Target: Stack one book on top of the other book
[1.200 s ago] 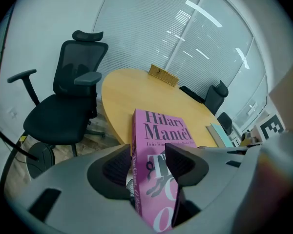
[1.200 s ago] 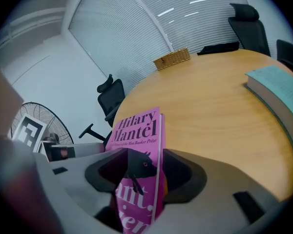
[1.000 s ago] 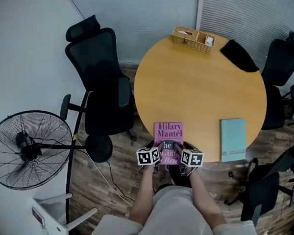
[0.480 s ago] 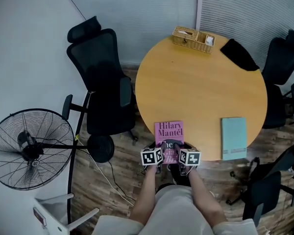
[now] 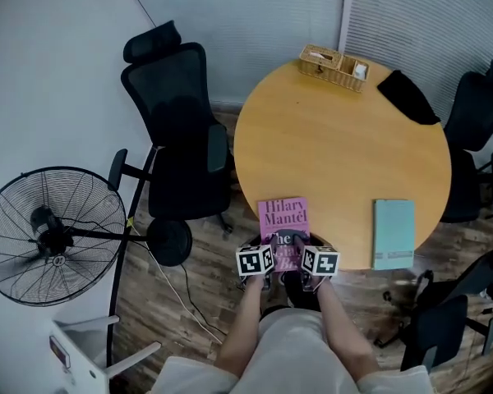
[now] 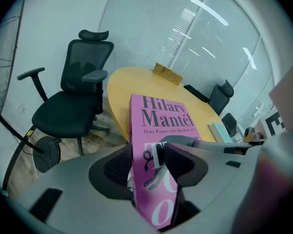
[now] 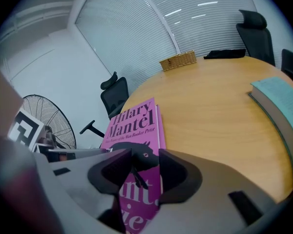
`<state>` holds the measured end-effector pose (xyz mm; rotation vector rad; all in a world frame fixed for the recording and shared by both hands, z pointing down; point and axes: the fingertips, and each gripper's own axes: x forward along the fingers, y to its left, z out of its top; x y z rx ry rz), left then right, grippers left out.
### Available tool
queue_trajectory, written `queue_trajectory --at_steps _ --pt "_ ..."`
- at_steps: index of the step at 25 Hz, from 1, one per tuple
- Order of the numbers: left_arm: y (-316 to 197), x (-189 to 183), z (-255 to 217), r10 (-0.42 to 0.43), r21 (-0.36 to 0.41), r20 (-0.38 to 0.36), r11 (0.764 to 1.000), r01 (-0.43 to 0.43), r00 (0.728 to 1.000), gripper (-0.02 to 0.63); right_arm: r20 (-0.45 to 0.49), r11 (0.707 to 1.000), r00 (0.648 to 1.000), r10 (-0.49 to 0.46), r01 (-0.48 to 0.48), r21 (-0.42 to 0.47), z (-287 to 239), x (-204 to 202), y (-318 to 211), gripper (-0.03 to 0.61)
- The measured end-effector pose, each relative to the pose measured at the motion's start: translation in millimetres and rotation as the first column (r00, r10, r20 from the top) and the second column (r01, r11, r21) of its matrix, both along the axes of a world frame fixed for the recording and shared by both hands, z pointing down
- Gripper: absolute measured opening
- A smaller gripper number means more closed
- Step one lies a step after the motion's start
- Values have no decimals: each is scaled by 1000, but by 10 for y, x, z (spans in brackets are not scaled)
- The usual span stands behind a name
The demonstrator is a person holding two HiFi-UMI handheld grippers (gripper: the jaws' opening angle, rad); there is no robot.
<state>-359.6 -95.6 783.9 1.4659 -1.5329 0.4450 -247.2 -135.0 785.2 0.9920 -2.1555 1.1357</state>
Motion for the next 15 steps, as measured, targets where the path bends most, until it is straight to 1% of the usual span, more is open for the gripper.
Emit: queue_trajectory --at_steps 4,8,11,15 --pt "37 -31 -115 -20 35 9 999 19 1000 224 23 1000 1000 -20 20 17 -115 -35 12 176" --pt "179 -63 -220 -62 60 9 996 61 998 222 26 998 998 -49 48 40 -241 -82 102 172" --pt "318 -55 -317 -86 74 30 994 83 996 222 39 996 997 -64 61 62 -322 -78 231 172" --pt "498 5 -435 -97 89 50 992 92 994 222 52 994 996 -78 74 81 -421 -22 399 172"
